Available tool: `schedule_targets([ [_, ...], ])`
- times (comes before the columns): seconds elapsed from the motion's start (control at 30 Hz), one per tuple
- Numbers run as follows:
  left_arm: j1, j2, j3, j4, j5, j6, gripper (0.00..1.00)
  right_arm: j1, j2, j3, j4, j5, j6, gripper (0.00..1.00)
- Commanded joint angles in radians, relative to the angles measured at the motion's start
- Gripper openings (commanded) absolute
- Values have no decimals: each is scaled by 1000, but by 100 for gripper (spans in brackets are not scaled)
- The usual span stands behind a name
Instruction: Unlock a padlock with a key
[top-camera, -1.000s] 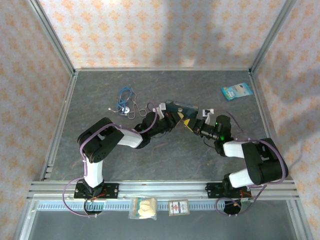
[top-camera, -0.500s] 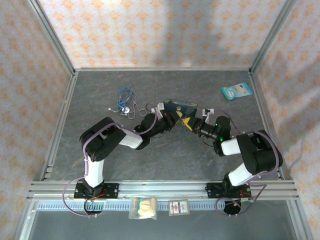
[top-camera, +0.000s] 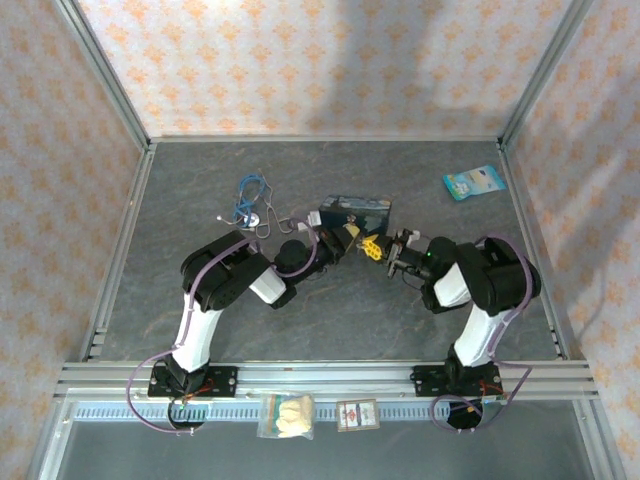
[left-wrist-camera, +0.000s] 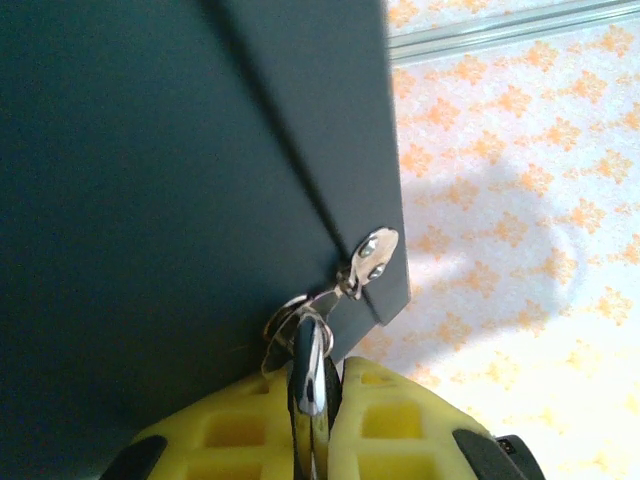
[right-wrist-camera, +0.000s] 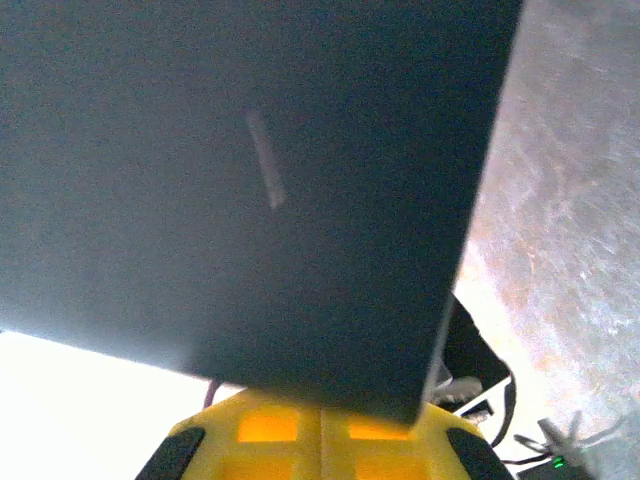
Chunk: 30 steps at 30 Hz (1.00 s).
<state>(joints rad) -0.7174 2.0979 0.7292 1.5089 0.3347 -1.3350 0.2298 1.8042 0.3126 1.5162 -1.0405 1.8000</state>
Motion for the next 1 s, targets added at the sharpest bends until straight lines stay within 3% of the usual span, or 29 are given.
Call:
schedule_targets([
  [0.0, -43, 10, -7, 329, 176, 54, 0, 15, 0, 79, 358, 119, 288, 0],
  [0.2, -37, 6, -7, 329, 193, 101, 0, 19, -70, 117, 357, 279, 446, 0],
  [0.43, -28, 17, -17, 329, 174, 82, 0, 25, -40, 153, 357, 264, 412, 0],
  [0.77, 0, 9, -71, 257, 117, 56, 0, 26, 6, 60, 258, 207, 87, 0],
  [0.97, 4, -27, -71, 91, 80, 66, 0, 26, -139, 55, -95, 203, -232, 25],
])
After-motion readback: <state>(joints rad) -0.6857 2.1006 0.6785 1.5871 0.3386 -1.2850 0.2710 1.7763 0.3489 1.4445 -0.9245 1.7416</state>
